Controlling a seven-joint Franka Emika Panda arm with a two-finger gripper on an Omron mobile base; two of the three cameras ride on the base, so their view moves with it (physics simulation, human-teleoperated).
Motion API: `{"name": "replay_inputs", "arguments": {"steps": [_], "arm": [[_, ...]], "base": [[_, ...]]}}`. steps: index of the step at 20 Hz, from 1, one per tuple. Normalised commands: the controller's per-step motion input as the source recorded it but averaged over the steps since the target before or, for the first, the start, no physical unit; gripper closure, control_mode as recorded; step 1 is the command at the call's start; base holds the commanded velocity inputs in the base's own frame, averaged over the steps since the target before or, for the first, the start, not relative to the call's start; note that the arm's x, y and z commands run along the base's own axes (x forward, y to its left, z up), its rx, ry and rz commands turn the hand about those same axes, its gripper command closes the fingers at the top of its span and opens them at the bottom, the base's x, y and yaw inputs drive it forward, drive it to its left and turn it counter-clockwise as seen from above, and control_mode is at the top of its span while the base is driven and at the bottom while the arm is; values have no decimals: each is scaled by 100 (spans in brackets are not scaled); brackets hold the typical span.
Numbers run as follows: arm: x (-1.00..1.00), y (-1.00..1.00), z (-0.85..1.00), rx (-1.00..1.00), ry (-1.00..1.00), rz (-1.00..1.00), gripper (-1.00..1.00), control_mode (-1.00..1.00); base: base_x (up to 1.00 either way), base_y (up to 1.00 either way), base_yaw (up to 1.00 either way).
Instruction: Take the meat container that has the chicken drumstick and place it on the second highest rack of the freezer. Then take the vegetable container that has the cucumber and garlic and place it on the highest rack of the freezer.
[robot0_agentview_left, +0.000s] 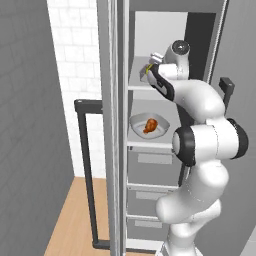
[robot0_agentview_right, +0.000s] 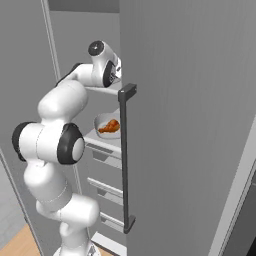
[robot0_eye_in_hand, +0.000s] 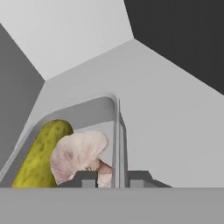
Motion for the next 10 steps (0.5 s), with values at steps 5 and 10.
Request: {"name": "replay_inputs", "arguments": {"steps": [5,10], "arm": [[-2,0,1,0,-12,0,-100,-100],[-62,13,26,-1,-10,0,-100,-100]], "base": [[0,0,0],[0,0,0]]}}
